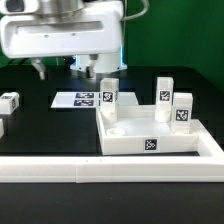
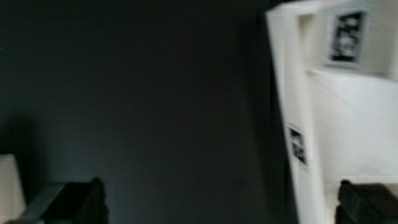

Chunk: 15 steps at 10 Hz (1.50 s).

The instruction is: Assemble square table

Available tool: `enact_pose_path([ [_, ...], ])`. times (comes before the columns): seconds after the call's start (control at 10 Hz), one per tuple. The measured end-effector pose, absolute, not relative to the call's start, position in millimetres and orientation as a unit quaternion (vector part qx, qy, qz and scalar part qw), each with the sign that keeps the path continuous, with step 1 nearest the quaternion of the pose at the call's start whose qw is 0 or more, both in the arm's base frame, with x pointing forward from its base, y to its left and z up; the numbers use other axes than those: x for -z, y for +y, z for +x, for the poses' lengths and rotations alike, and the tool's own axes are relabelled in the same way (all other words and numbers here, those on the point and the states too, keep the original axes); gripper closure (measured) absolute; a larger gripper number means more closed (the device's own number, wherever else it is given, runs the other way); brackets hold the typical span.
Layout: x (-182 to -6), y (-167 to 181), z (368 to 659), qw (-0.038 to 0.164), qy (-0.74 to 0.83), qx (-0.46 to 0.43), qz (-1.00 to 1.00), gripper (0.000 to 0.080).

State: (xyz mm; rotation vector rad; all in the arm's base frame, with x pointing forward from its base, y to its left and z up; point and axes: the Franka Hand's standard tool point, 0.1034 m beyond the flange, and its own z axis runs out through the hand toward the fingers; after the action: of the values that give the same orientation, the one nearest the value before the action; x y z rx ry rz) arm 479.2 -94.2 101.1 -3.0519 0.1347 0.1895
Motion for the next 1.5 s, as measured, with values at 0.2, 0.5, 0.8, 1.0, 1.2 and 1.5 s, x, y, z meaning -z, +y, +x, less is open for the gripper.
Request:
enact_pose_path([
  [0.2,-100.6,-111,476,0.039,0.047,-0.062,-0.996,0.0150],
  [0.5,-99.3,-128,472,0.036,0.055,-0.063,-0.996,0.0150],
  [0.8,-88.4,-155,458,0.008,0.059,-0.070,-0.996,0.0150],
  [1.0,-79.7,-180,449,-0.003,0.055,-0.074,-0.996,0.0150],
  [1.2,-76.2,-199,442,-0.008,0.039,-0.075,-0.996,0.0150],
  [1.5,-74.2,-207,439,-0.013,0.041,-0.078,-0.996,0.0150],
])
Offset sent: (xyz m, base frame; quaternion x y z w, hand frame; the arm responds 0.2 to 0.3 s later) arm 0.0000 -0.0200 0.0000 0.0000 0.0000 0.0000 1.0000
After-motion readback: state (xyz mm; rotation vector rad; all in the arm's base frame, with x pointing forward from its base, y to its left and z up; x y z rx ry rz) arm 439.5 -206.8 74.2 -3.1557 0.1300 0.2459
